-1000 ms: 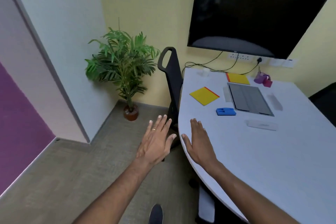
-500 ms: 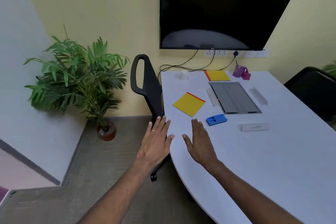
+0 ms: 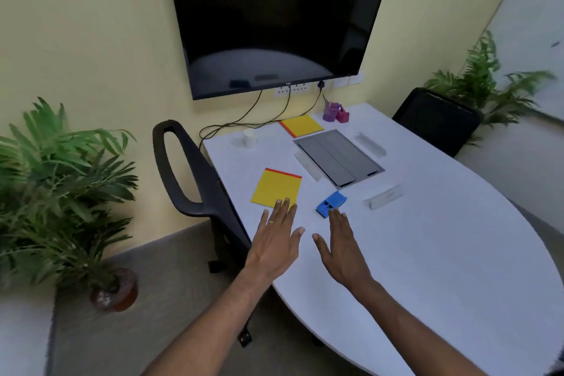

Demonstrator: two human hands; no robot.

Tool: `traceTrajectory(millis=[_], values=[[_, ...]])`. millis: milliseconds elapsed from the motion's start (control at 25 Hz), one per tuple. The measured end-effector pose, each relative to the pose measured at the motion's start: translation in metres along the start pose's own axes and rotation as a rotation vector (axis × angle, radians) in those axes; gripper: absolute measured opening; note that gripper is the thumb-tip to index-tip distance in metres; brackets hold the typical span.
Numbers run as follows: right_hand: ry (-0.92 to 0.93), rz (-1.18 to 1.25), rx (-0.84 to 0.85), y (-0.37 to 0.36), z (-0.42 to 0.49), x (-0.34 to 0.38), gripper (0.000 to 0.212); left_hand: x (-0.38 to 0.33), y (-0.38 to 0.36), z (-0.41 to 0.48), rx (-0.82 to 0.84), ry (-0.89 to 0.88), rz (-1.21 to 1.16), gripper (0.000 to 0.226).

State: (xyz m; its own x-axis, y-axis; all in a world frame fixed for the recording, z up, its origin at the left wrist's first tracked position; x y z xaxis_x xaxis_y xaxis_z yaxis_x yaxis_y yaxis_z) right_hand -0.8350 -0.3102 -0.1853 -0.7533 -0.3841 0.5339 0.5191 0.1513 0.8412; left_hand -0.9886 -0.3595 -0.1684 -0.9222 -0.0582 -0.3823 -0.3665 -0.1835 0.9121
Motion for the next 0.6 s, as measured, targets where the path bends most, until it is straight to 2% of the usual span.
traceTrajectory(millis=[200,600], values=[[-0.139,0.002,-0.052,-0.003,0.011,-0.006,0.075,0.009,-0.017,0.038,0.068,-0.095,-0.102,0.063],[-0.29,0.078,-0.074,-0.028,0.107,-0.072,0.074,0.019,-0.094,0.151,0.246,-0.109,-0.256,0.063]])
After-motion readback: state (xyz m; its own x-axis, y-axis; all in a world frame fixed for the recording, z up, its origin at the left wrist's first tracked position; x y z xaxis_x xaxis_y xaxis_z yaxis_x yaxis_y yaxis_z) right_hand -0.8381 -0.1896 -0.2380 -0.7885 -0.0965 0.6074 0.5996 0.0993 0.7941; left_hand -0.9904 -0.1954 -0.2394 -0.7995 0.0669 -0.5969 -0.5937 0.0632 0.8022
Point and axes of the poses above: each hand's wrist, its own z-axis towards the middle knuckle, its own y-axis out of the back of the hand, x = y × z, the point moved 7 cm from there along z, towards the middle knuckle, and after that the axes turned 1 degree about z, right-handed, at the moved point
